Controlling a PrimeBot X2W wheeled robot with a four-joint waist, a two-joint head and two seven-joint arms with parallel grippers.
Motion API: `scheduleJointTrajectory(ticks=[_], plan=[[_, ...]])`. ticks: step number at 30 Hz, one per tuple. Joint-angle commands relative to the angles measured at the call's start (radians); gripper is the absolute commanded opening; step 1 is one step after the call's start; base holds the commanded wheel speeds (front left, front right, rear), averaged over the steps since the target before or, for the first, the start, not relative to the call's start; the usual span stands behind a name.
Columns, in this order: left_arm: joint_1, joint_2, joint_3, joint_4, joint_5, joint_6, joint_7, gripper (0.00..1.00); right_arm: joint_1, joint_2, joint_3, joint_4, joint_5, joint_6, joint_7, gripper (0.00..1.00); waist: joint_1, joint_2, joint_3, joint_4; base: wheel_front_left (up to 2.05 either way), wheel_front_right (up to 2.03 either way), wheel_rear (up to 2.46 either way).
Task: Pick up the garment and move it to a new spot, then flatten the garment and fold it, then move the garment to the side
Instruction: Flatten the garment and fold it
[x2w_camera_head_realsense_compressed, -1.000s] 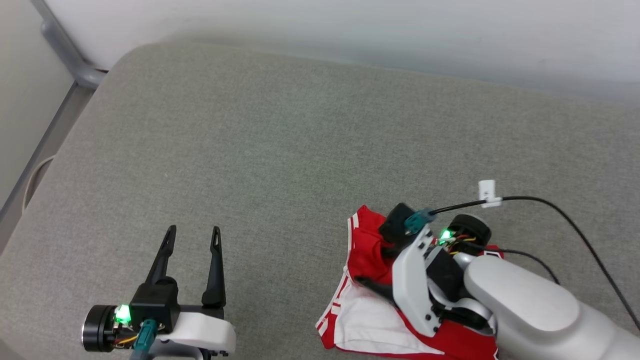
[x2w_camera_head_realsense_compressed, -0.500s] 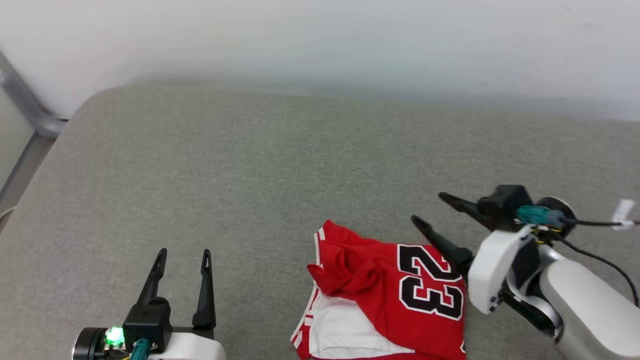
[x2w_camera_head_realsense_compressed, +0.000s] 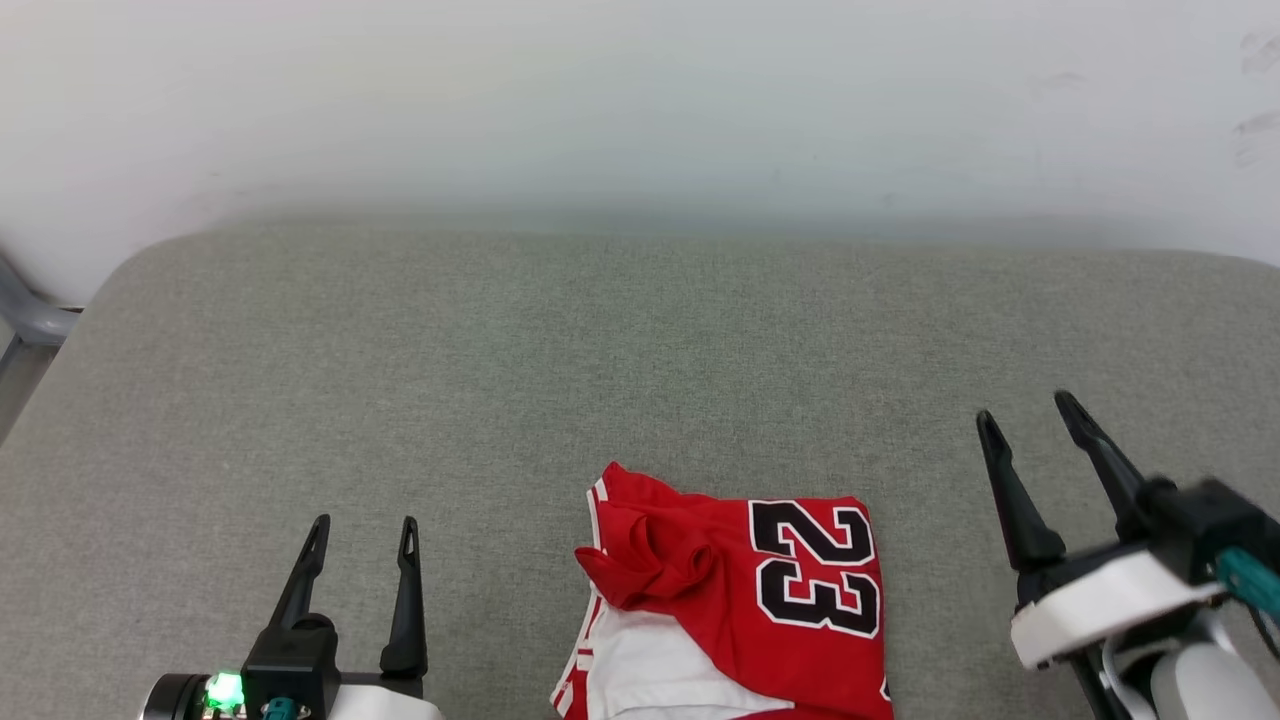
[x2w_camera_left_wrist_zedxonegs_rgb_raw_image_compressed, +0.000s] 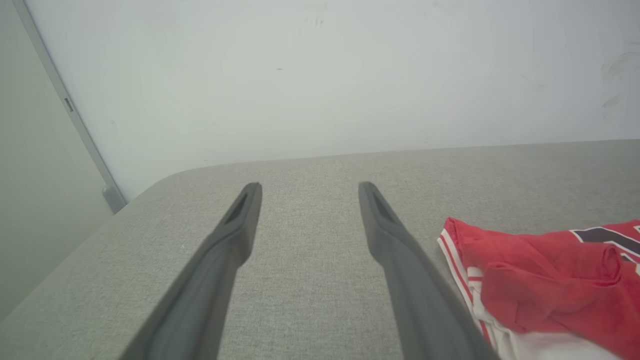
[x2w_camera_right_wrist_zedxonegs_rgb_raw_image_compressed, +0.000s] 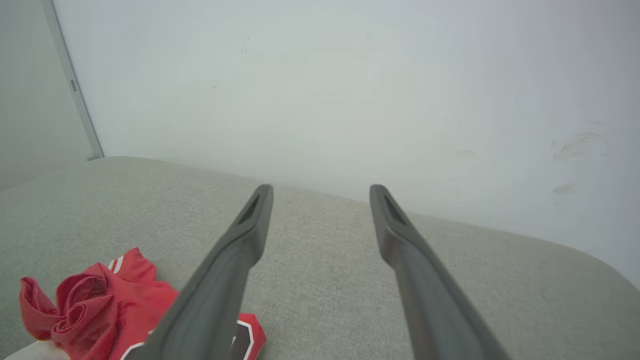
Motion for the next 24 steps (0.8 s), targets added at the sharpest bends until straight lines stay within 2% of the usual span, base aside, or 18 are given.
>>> scheduleJointTrajectory(ticks=[1, 8, 11, 24], plan=[[0.010, 0.003, -0.002, -0.007, 0.000, 0.003, -0.007, 1.00, 0.041, 0.032, -0.029, -0.022, -0.014, -0.001, -0.020, 1.00, 0.0000, -0.0001, -0.006, -0.002, 0.00, 0.00, 0.00], [0.026, 0.008, -0.007, -0.019, 0.004, 0.006, -0.007, 1.00, 0.195, 0.131, -0.140, -0.128, -0.078, -0.001, -0.075, 1.00, 0.0000, -0.0001, -0.025, 0.007, 0.00, 0.00, 0.00], [0.031, 0.012, -0.005, -0.017, 0.001, 0.008, -0.007, 1.00, 0.240, 0.153, -0.155, -0.159, -0.083, -0.001, -0.080, 1.00, 0.0000, -0.0001, -0.028, 0.009, 0.00, 0.00, 0.00], [0.042, 0.017, -0.007, -0.013, -0.003, 0.011, -0.007, 1.00, 0.327, 0.186, -0.176, -0.190, -0.075, -0.001, -0.061, 1.00, 0.0000, -0.0001, -0.040, 0.010, 0.00, 0.00, 0.00]])
